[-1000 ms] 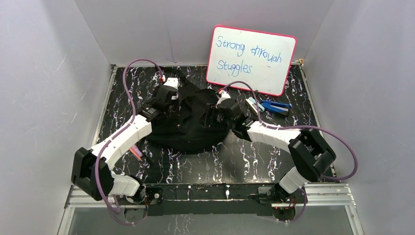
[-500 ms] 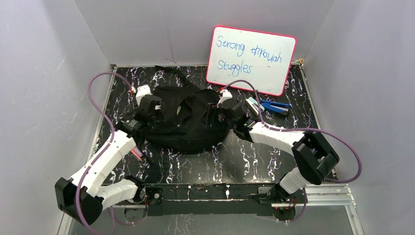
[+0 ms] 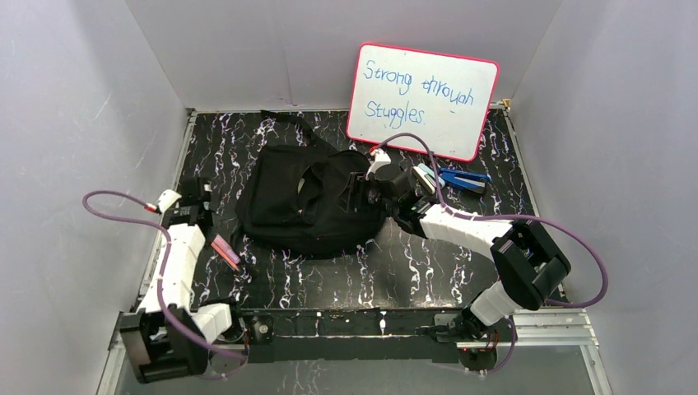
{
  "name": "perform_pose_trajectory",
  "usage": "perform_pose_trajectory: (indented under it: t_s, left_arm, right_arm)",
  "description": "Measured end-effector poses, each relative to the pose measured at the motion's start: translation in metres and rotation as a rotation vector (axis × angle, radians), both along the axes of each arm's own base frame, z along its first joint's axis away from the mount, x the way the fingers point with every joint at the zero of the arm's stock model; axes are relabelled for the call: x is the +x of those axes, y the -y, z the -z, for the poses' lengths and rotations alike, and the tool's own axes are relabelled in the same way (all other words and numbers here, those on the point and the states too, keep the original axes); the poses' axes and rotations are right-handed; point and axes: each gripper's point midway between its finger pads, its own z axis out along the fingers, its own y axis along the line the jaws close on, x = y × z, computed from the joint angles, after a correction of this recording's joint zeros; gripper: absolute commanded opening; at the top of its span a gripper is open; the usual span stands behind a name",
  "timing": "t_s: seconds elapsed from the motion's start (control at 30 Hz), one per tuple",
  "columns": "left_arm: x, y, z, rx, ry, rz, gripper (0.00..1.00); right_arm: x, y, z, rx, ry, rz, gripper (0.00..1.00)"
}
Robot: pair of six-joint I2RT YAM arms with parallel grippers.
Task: Pack the student bag
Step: Pick up the stationery from the center of the board.
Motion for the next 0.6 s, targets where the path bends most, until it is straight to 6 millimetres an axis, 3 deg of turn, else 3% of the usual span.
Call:
perform_pose_trajectory:
  t_s: [0.07,0.2,0.37,0.6]
  left_arm:
    - [-0.001,-0.013,0.019,-0.062,-0.029,-0.062,0.37]
    - [0.008,-0.01,0.044,-0.162,-0.078,-0.049,0.36]
    - [0.023,-0.007,0.047,-0.185,-0.051,0.008,0.36]
    - [0.026,-0.009,0.049,-0.182,-0.05,0.014,0.35]
  right_arm:
    - [0.0,0.0,0.0,0.002,-0.003,-0.005,0.64]
    - [-0.001,0.0,0.001,0.005,-0.011,-0.014,0.64]
    - [0.002,0.002,0.005,0.002,-0.02,-0.011,0.64]
    - [0.005,0.007,0.008,0.001,-0.025,0.0,0.64]
